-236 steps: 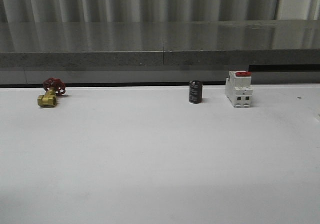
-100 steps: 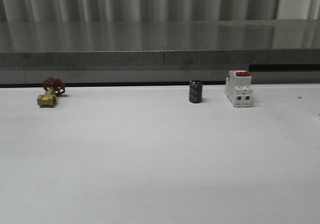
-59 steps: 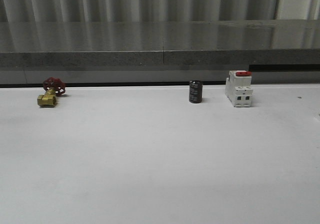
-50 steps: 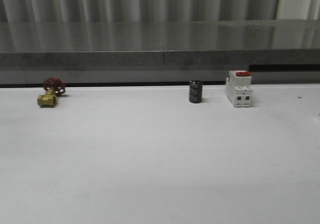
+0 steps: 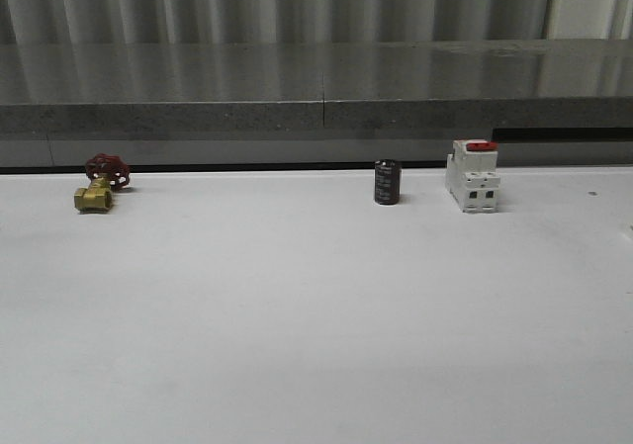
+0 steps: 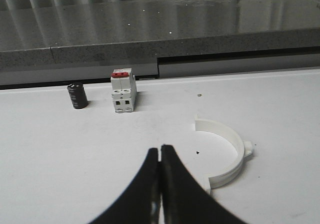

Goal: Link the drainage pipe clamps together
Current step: 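Carry the white clamp half with the left gripper to the table center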

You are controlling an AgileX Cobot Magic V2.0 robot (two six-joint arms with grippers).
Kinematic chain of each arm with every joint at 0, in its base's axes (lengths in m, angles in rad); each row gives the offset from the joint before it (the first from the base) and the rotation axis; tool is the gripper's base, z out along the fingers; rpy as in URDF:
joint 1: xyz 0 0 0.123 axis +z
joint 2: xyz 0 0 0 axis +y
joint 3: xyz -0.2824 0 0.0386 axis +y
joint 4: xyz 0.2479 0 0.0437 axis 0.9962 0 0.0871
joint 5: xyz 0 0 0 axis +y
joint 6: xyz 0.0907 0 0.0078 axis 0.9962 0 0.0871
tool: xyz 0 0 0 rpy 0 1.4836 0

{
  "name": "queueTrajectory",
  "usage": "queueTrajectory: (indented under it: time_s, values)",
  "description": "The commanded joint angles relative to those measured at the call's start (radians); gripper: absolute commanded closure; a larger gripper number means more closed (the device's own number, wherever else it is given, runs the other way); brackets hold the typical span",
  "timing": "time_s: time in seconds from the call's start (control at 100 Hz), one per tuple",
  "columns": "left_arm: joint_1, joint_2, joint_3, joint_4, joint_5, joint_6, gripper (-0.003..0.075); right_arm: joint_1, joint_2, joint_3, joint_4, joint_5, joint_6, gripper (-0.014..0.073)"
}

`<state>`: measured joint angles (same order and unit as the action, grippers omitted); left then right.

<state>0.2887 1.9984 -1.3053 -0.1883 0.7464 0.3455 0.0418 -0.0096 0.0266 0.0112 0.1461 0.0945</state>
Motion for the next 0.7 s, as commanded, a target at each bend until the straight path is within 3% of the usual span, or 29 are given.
queueTrajectory:
  time_s: [0.0,0.21,0.51,0.69]
  values:
    - [-0.019,-0.103,-0.03,-0.029,-0.002,-0.008,0.0741,-0.006,-0.015,-0.016,-0.002,-0.081,-0.01,0.0662]
    - [-0.137,-0.237,-0.026,-0.004,0.074,-0.185,0.0741,-0.006,-0.015,-0.016,-0.002,-0.081,-0.01,0.0662]
    - [-0.504,-0.306,-0.026,0.164,0.07,-0.569,0.0741,-0.006,-0.015,-0.016,-0.002,-0.081,-0.01,0.0662]
    - [-0.701,-0.248,-0.026,0.182,0.007,-0.691,0.0741,-0.006,-0.015,-0.016,-0.002,-0.081,-0.01,0.0662]
